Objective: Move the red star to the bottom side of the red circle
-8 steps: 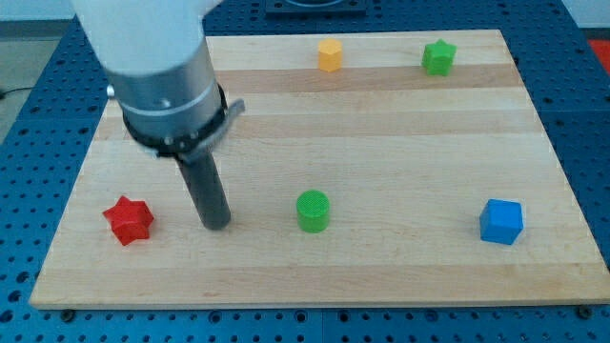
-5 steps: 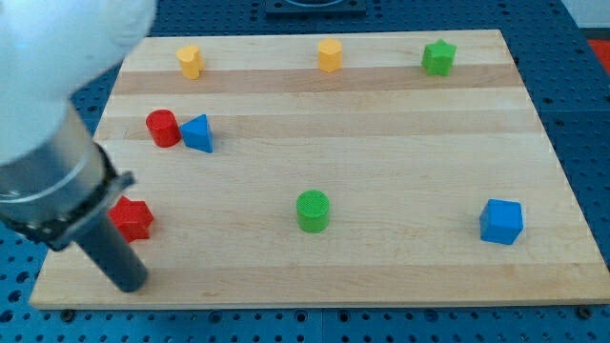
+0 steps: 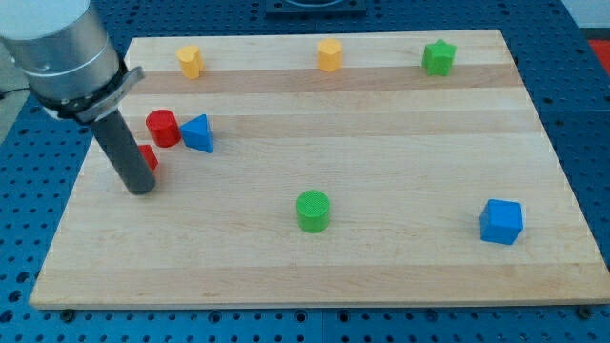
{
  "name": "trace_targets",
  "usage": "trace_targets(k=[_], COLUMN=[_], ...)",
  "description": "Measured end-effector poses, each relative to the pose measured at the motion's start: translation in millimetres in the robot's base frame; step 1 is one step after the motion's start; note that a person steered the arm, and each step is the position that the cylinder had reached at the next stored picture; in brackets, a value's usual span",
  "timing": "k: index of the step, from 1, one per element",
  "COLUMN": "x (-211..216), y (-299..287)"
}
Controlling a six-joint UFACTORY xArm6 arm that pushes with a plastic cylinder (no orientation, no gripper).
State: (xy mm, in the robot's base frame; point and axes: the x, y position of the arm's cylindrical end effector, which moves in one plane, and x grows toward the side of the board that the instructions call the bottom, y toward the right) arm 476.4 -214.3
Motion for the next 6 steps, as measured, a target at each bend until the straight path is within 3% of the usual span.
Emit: trace_targets(k=[3, 6], x=[-4, -6], y=[-56, 65])
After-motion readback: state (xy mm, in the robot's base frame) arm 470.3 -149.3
